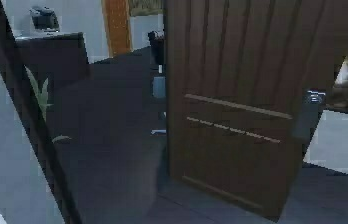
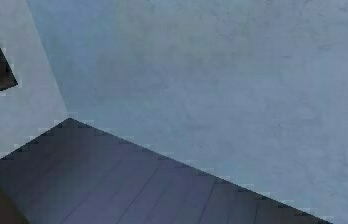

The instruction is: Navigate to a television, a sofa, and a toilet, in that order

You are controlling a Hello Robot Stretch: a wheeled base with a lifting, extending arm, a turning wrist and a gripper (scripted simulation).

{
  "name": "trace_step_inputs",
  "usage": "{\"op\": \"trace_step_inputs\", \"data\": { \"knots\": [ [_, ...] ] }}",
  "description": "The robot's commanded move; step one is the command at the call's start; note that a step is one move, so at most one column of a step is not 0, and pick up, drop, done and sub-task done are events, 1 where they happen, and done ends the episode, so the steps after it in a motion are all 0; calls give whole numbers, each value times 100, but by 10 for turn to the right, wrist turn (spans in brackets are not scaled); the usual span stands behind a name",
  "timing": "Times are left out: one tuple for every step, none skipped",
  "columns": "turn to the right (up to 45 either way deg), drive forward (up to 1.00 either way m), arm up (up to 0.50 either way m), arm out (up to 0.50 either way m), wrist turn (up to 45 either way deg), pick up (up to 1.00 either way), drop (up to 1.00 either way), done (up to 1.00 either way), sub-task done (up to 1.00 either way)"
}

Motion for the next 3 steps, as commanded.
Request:
{"op": "trace_step_inputs", "data": {
  "knots": [
    [-150,0,0,0,0,0,0,0,0],
    [0,100,0,0,0,0,0,0,0],
    [-30,0,0,0,0,0,0,0,0]
  ]
}}
